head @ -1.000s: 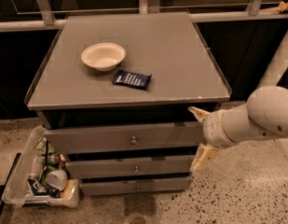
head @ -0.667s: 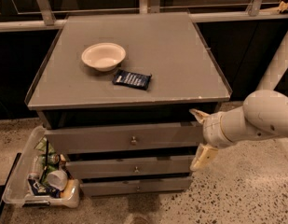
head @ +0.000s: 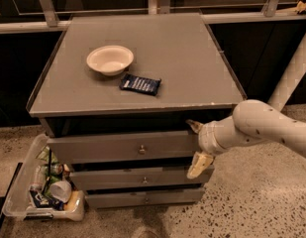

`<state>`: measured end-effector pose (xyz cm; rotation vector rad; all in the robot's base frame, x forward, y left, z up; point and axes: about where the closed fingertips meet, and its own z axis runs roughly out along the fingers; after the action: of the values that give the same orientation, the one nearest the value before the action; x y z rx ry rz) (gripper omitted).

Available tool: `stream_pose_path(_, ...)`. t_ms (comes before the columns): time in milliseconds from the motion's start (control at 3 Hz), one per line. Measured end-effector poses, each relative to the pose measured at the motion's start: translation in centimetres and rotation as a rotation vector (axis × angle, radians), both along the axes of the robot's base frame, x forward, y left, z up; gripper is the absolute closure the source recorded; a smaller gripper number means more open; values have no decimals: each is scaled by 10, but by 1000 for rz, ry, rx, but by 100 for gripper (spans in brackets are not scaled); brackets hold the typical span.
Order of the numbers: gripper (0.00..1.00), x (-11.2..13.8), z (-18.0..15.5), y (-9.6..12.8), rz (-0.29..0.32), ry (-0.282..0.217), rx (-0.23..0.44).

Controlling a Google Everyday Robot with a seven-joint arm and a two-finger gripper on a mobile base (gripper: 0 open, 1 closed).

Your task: Open top drawer

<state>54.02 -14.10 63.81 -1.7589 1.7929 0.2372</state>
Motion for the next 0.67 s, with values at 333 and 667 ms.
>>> stream_pose_path(333, 0, 0, -1, 0, 0, 2, 1)
stream_pose_path(667, 18, 0, -1, 0, 0, 2, 1)
